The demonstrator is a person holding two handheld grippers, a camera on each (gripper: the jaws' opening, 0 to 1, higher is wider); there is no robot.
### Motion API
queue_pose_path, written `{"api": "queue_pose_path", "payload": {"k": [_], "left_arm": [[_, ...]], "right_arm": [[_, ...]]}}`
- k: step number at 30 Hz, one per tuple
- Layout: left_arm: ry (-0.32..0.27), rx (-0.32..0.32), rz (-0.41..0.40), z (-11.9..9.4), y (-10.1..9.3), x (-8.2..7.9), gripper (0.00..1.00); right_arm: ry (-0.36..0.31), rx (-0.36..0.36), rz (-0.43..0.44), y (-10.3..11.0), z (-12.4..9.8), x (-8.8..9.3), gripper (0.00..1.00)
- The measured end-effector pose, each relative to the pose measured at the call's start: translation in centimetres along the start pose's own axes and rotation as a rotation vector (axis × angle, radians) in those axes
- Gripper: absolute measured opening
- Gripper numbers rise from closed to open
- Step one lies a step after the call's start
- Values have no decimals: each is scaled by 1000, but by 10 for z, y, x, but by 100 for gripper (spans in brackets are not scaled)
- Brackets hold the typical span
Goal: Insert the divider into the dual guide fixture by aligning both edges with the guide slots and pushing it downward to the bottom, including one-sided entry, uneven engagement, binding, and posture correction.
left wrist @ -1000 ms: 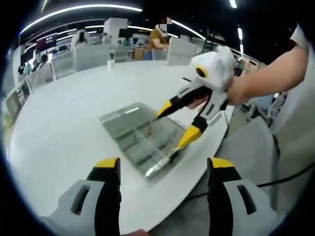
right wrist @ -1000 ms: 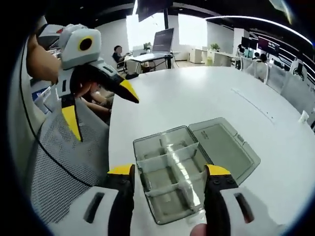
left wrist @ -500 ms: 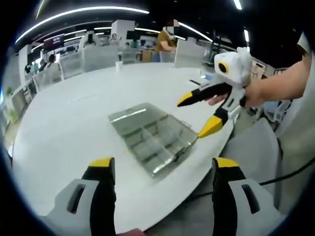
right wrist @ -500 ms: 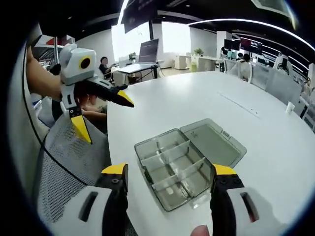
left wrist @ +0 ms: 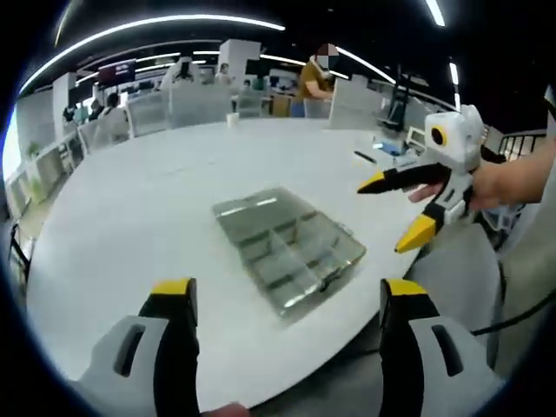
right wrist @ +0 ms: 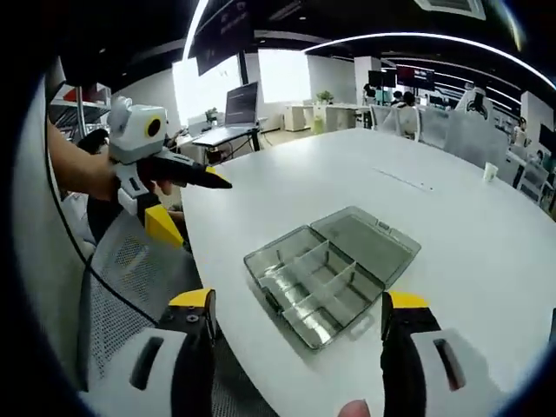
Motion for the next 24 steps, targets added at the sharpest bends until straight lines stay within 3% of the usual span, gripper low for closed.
{"api": "queue_pose_path", "payload": {"k": [9, 15, 24], "left_arm": [[10, -15, -3, -4, -7, 6, 88], [-14, -45, -15, -8, -8, 7, 88], [-20, -66, -20, -10, -15, 10, 89]], "right_arm": [[-16, 25, 60, 14, -14, 3, 85], [-38, 46, 83, 20, -25, -1, 87], [-32, 95, 107, 29, -33, 10, 89]]}}
Point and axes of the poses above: the point that each gripper's makers call its tool centre point, and the gripper's own axes: z roughly forward along the fingers, y roughly to its left, x roughly out of its underside, the point moved 8 cm from there along -z, roughly backward along the fingers, and after that the axes turned 10 degrees about x, right-handed, at the moved point
